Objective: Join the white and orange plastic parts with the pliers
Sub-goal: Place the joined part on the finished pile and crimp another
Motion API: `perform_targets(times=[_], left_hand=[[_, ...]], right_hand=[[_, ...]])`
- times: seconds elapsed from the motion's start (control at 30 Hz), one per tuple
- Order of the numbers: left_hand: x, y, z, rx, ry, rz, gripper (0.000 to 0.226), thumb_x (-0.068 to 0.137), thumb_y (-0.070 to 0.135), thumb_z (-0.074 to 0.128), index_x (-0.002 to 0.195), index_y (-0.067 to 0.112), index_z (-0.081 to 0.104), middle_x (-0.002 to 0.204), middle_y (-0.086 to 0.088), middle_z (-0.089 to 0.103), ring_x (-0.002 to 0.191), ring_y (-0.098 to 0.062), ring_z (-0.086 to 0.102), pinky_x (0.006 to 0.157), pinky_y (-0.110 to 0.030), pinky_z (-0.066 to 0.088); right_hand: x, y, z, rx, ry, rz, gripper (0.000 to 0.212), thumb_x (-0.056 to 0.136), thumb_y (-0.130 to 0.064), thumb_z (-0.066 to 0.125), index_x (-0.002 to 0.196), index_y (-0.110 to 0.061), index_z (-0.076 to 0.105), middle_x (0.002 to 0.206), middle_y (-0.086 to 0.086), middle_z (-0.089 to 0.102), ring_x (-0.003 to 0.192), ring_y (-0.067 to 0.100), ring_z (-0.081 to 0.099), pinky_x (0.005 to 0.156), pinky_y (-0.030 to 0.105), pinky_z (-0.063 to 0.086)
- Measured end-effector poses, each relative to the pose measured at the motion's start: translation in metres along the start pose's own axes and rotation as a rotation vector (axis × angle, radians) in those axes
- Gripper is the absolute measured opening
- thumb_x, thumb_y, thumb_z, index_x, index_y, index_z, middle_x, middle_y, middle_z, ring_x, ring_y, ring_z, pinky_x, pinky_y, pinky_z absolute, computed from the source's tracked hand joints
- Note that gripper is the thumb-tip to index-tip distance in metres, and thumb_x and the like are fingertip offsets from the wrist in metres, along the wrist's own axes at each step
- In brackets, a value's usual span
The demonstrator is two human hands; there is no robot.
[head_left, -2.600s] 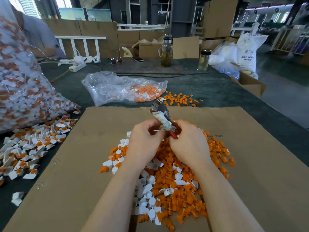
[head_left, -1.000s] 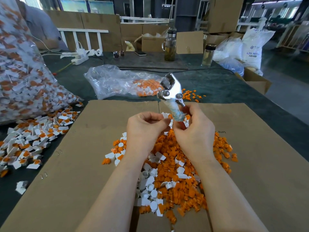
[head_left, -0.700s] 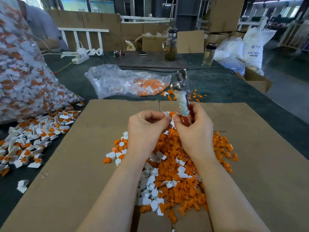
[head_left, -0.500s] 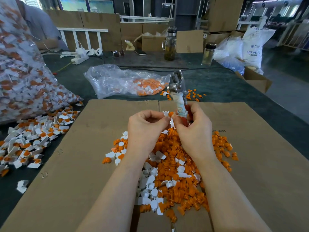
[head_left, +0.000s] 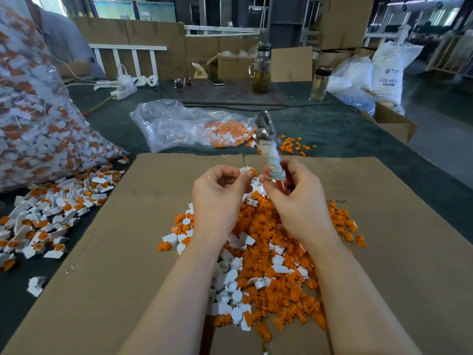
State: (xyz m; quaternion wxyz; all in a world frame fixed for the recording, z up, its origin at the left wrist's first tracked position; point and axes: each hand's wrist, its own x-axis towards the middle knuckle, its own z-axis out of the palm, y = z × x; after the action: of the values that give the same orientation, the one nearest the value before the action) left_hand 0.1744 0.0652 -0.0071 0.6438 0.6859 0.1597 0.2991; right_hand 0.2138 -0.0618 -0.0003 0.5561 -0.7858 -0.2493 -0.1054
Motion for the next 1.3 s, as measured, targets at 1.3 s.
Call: perform_targets(times=[1.3], left_hand=[[0.014,-0.001,-0.020,-0.350,-0.041,-0.056,0.007,0.089,0.005,0.066,0.084,0.009,0.067,0.066,0.007,0.066,0.060,-0.006,0.063,0.066,-0.019,0.054]], right_hand=[[-0.001,0.007,-0.004,-0.345,-0.432,0.037,0.008,0.091,-0.014,0.054,0.091,-0.015,0.062,0.076,0.000,0.061,0.054,0.006,0.048,0.052,0.028,0.039]])
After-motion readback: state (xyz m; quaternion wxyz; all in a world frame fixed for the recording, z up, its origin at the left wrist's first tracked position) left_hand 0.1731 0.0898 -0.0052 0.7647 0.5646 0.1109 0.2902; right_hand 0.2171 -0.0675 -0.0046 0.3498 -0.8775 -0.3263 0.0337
